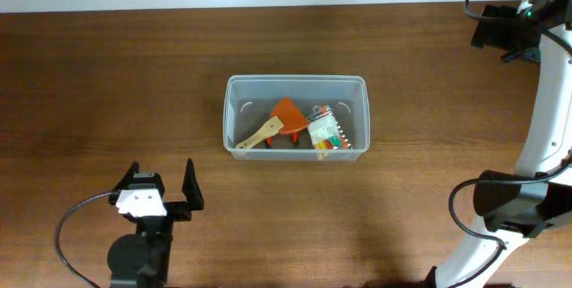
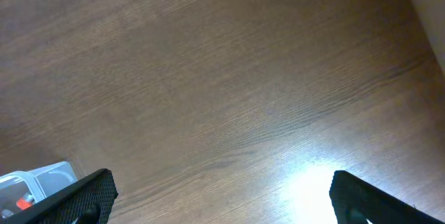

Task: Pack container

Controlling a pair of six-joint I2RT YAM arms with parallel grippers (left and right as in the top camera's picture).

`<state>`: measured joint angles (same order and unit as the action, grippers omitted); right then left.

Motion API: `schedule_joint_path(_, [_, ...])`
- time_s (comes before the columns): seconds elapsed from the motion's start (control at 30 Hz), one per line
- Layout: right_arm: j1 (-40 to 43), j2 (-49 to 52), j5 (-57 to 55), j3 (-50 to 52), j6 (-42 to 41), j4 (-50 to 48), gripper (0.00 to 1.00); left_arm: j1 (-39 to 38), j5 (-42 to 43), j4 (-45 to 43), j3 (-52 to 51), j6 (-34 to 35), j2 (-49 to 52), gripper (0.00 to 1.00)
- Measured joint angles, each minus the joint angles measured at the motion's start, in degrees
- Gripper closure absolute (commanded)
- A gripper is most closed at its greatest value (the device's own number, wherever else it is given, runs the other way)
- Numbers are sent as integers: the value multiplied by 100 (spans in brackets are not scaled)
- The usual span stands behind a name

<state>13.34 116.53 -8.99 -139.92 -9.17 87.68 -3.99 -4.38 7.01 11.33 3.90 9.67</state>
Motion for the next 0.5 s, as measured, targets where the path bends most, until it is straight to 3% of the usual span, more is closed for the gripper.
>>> schedule_joint_path(0.5, [0,-2,0,0,11,-2,1,0,122,-39,-597,2,-350,1])
